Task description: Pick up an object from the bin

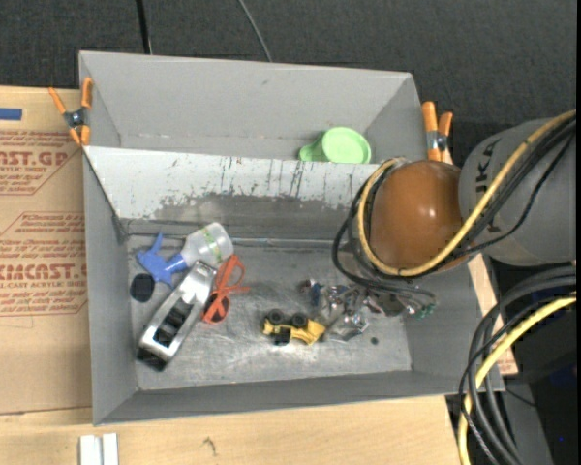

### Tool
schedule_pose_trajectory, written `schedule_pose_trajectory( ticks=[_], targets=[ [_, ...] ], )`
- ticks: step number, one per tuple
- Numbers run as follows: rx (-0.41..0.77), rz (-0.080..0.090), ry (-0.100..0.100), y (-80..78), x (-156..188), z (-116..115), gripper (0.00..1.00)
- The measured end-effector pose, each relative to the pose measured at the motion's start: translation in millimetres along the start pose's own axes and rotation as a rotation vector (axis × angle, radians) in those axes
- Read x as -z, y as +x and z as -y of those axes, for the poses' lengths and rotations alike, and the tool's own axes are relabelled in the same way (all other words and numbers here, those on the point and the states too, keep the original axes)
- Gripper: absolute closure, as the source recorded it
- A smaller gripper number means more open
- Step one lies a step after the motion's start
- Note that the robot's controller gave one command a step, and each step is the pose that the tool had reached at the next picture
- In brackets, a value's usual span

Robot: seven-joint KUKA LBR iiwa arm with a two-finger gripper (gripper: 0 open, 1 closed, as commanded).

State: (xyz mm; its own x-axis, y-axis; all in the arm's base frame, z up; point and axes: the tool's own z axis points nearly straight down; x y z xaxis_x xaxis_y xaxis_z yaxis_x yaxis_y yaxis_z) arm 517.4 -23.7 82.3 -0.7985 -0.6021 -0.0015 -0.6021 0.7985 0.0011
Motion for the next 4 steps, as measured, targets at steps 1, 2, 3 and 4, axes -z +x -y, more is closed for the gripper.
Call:
schedule_pose_trajectory(
  ticks=[1,2,3,4],
  targets=[
    [0.012,0.006,0.005,2.0,-2.6,-3.1,1.00],
    [0.010,0.010,0.007,-6.8,-9.0,-3.6,0.00],
    [0.009,0.010,0.007,-6.8,-8.9,-3.5,0.00],
    [0.013,0.011,0.007,-6.9,-8.8,-4.4,0.00]
  ],
)
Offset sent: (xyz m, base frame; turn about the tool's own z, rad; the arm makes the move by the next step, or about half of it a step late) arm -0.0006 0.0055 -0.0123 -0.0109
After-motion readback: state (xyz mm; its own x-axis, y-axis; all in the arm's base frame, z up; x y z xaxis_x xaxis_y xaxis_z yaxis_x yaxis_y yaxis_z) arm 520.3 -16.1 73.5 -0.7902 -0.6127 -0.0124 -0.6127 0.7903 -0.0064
